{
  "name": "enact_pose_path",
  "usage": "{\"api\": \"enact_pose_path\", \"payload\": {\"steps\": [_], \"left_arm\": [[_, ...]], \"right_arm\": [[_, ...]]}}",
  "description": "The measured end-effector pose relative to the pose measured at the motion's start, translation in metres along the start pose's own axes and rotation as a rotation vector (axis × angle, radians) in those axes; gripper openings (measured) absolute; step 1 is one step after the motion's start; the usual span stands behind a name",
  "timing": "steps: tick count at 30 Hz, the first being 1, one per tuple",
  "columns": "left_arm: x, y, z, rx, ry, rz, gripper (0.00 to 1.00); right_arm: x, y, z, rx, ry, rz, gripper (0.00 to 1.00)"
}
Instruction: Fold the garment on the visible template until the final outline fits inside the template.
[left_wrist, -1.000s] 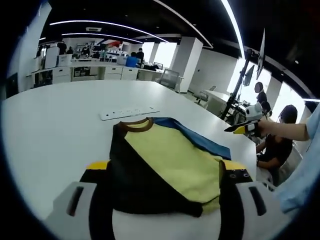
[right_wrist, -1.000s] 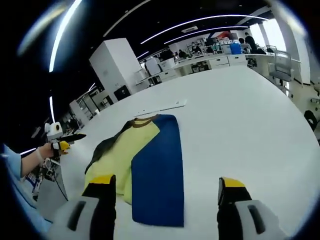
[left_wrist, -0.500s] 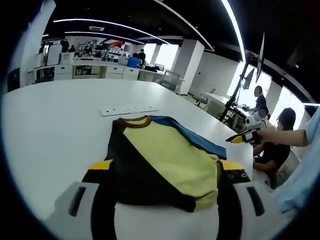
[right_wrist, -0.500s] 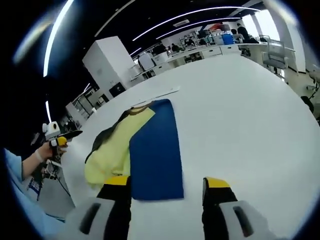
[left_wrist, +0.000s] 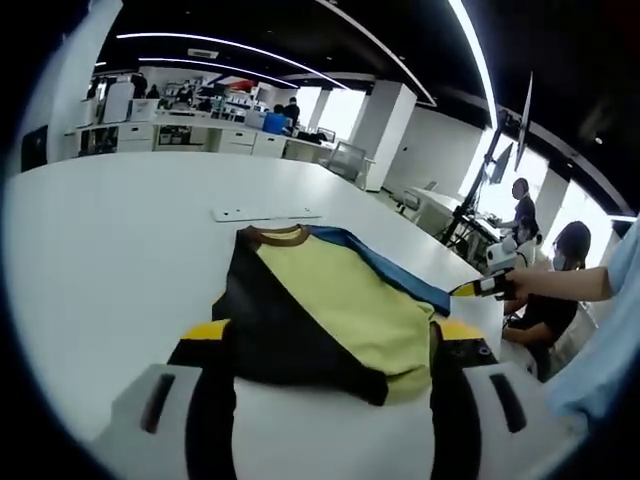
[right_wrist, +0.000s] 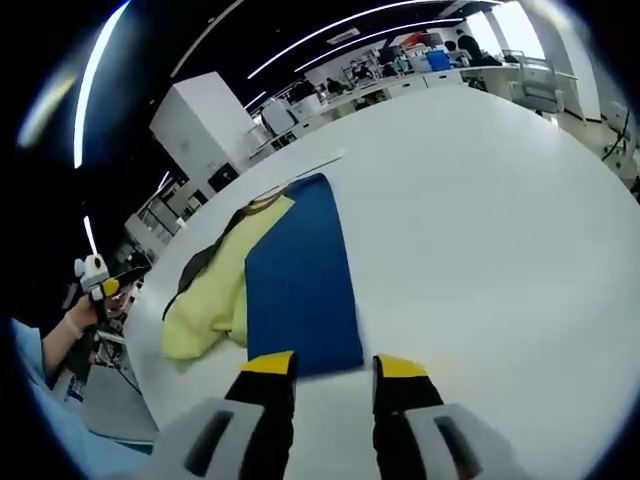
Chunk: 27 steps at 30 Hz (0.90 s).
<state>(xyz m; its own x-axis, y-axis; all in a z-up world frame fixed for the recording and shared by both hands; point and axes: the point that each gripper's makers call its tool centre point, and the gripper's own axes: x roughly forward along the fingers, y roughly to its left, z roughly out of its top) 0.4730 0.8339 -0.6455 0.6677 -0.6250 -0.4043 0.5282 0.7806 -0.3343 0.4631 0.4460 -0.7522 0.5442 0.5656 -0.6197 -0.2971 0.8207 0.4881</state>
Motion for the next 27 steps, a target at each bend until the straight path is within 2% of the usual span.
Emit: {"api": "enact_pose_path", "payload": {"steps": [6, 8, 14, 16, 17, 20, 23, 27], "left_arm": [[-0.008, 0.001, -0.004, -0.007, -0.005, 0.006, 0.76], [-0.01, 0.003, -0.005, -0.012, -0.008, 0.012, 0.76], [-0.014, 0.003, -0.008, -0.02, -0.014, 0.012, 0.75], [-0.015, 0.003, -0.008, -0.024, -0.018, 0.011, 0.74], [-0.016, 0.003, -0.008, -0.026, -0.019, 0.011, 0.74], [-0.018, 0.003, -0.007, -0.029, -0.023, 0.01, 0.74], [-0.02, 0.004, -0.004, -0.031, -0.039, 0.012, 0.73], [-0.022, 0.002, -0.004, -0.032, -0.047, 0.013, 0.73]], "right_arm": [[0.0, -0.007, 0.0, 0.026, -0.009, -0.027, 0.1], [-0.001, -0.008, 0.0, 0.018, -0.008, -0.028, 0.0], [-0.005, 0.004, 0.009, 0.031, -0.013, 0.003, 0.0], [-0.007, 0.013, 0.017, 0.031, -0.025, 0.024, 0.0], [-0.008, 0.023, 0.024, 0.026, -0.038, 0.057, 0.0], [-0.005, 0.041, 0.036, -0.003, -0.034, 0.093, 0.0], [0.007, 0.072, 0.055, -0.044, -0.035, 0.156, 0.0], [0.033, 0.109, 0.065, -0.106, -0.01, 0.221, 0.0]]}}
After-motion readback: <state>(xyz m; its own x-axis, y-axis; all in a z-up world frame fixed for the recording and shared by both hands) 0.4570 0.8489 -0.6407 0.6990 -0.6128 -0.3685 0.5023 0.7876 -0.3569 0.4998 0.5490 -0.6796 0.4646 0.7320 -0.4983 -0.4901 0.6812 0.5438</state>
